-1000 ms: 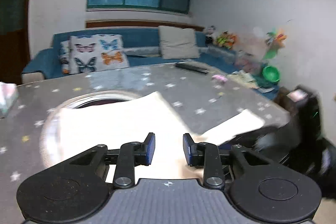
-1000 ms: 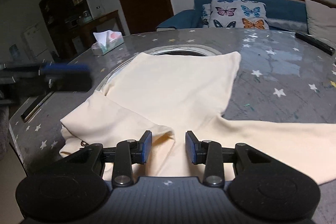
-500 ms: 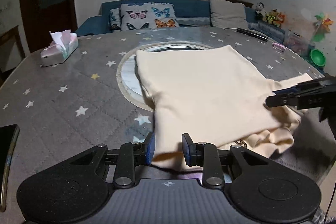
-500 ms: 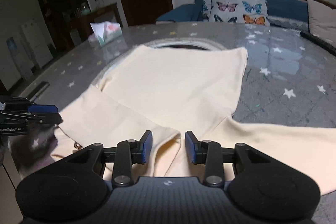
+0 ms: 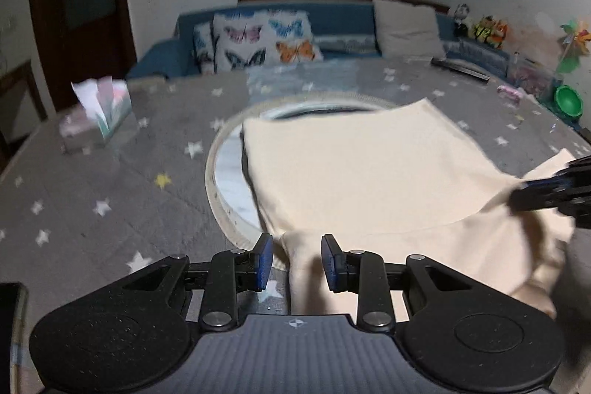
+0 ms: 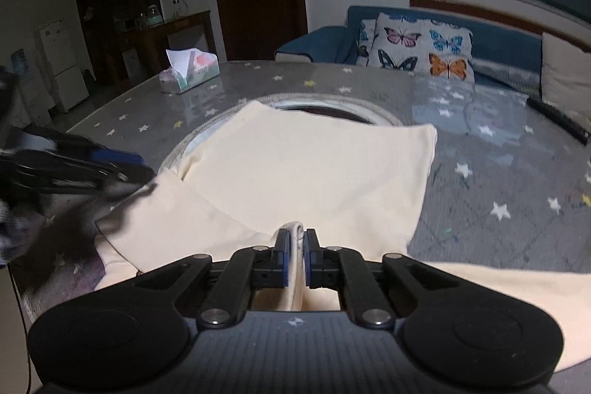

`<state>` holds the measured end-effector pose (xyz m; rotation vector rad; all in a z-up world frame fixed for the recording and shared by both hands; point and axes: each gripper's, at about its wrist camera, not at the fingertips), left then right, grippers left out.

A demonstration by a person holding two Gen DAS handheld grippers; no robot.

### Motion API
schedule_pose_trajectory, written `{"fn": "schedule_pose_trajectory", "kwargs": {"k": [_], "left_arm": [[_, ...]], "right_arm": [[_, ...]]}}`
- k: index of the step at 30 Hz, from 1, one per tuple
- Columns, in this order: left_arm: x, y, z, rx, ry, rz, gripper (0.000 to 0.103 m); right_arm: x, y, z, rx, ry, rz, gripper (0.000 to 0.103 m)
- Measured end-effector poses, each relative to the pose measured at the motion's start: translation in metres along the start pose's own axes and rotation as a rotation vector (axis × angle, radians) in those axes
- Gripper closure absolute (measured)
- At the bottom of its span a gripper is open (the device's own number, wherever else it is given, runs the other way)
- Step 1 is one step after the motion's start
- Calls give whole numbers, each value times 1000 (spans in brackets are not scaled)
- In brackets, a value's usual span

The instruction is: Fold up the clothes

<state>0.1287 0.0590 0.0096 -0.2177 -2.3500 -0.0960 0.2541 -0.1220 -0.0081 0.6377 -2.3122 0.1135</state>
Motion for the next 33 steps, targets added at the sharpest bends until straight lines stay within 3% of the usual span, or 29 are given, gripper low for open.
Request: {"fn": "schedule_pose_trajectory", "kwargs": {"k": [2,5,7,13,17,23,28,31,33], "left_arm": [[-10,4,2,19,20,-14,89],[-10,7,4,38,-1,-72,98],[-11,11,7,57,-8,-101,99],[-14,23,10,95,7,-123,99],[0,22,4,78,-26,-128,98],[13,-8,1,-10,-54,-44,97],[6,-34,5,-70,-21,6,91],[6,-51,4,-101,-23,37,81],[7,-64,2,-119,-28,64,81]], "right_arm": [[4,1,-3,9,-19,5,97],[10,2,-12,30,-63,23,97],[9,0,-16,33,-82,42,97],[-28,-14,-4,-18,19,92,90],[-16,-19,-2,-29,12,79,90],[-3,-17,11,-25,57,20,89],[-2,-5,27,47,81,69,90],[13,-19,30,-33,52,42,89],[27,-36,35,-100,25,78,88]]}}
Point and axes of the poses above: each gripper's, at about its wrist camera, not at the fingertips, and x roughly against the way its jaws point, y to its left, z to its underside, and after that the axes turned 3 degrees about y, right-handed
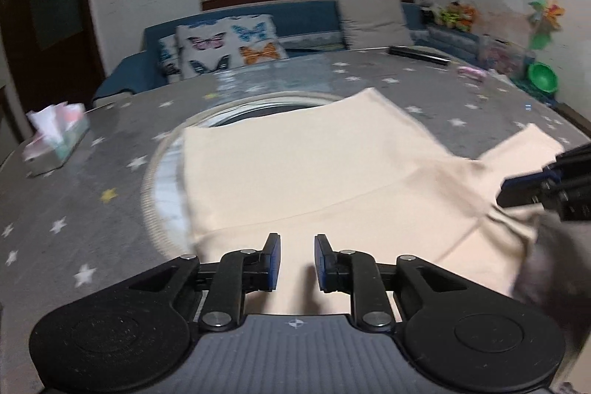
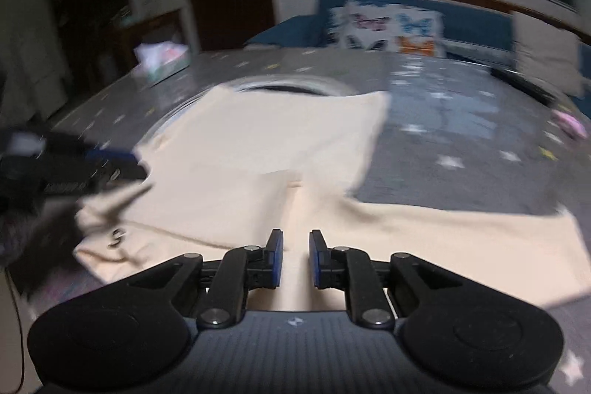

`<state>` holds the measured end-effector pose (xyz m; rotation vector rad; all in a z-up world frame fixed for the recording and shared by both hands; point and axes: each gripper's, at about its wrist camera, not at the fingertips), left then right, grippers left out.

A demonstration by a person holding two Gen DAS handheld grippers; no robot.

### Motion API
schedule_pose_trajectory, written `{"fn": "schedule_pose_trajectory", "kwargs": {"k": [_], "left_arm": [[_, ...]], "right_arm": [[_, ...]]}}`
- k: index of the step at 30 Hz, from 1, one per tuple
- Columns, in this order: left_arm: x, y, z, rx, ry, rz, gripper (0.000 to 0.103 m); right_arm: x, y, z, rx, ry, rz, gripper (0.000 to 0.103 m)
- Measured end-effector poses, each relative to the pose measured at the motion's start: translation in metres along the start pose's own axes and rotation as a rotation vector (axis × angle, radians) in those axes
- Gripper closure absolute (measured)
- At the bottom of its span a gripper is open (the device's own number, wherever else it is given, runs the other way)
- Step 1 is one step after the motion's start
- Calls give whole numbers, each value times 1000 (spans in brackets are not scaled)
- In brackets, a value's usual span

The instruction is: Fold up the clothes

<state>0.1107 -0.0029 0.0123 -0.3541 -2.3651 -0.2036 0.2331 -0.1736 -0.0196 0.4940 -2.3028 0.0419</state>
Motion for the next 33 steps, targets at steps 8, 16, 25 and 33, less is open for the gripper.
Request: {"fn": "schedule_pose_trajectory", "kwargs": {"k": [8,16,25,33], "left_arm": [[-21,-57,-19,-90,10,108,81],[-40,-90,-17,-154,51,149,81],[-35,-93,-20,-160,38,135,80],[-39,-101,-18,-183,34,149,68]], "right_arm": [[24,-79,23,-205,-32,200,76],[38,-154,45,-356,-80,380,63],[32,-167,46,-399,-105,339,93],[71,-148,14,-334,-212,310,95]]}}
Point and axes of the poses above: each gripper's, at about its wrist camera, not at the fingertips, and x roughly against the way its jaws point, y to its left, z to its underside, and after that the axes turned 3 degrees about y, right-handed
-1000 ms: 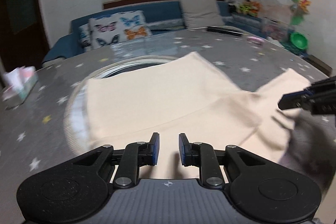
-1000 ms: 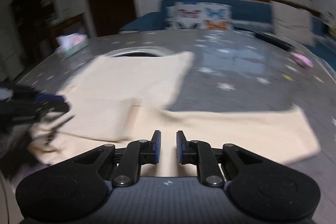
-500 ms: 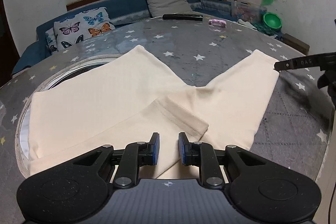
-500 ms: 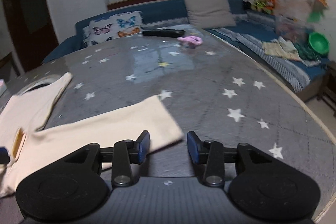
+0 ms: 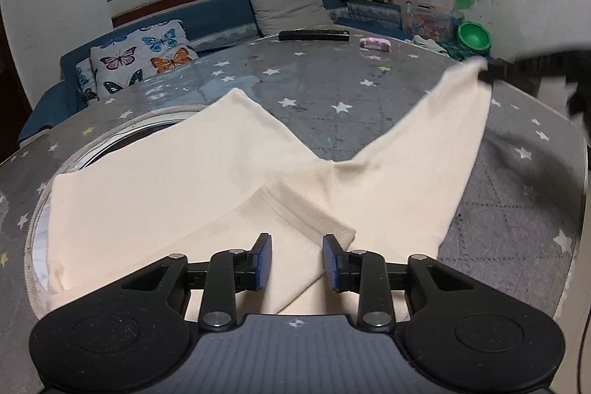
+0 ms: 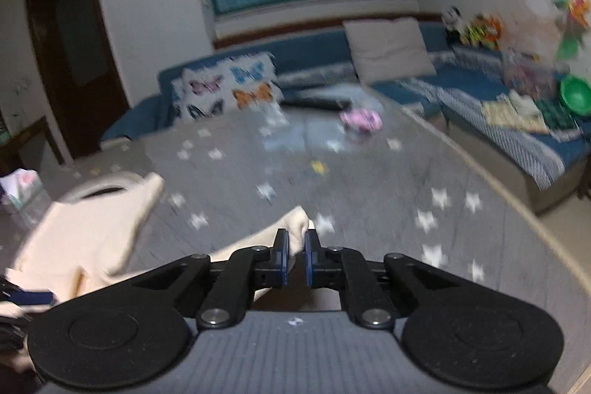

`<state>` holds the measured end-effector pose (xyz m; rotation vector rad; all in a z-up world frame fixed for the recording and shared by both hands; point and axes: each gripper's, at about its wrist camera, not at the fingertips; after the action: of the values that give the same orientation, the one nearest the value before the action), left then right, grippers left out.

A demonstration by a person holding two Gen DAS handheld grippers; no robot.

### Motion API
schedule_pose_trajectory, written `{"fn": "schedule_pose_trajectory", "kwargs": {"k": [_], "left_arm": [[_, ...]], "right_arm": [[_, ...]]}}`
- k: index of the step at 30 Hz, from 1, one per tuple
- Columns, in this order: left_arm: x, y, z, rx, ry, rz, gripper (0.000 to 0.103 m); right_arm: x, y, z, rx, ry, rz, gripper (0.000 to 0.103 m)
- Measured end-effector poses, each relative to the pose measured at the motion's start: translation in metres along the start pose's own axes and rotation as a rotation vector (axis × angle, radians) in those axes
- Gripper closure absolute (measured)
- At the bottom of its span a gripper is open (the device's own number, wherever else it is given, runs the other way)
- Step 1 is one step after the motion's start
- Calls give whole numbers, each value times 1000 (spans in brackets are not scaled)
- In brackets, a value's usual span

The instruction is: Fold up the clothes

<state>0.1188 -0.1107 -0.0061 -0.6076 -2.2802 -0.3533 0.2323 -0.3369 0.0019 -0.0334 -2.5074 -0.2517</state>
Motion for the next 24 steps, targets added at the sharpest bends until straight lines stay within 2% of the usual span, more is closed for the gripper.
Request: {"fn": "schedule_pose_trajectory", "kwargs": {"k": [3,7,14,21,24], "left_arm": [[-1,0,2,-3,-6,-1,67],[6,5,5,14,-26,-2,56],[49,34,24,87,-111,-51,41],[103,80,65,199,-195,-167,0],[123,99,83,250,-212,-212,0]], "right_arm": [[19,20,-21,52,-50,-48,95],[40,59,-45,129,-104,-144,95],[53,153,-62,292,-137,-328,95],[35,252,-37,448,-53,-500,95],[24,288,-17,500,10,-549,95]]}}
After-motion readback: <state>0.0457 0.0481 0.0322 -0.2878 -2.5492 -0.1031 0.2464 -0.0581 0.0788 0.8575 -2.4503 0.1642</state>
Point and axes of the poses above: each gripper's, at about its wrist camera, not at the fingertips, and x roughly against the way its jaws point, y to its left, z to its underside, and after that the axes turned 3 degrees about y, right-handed
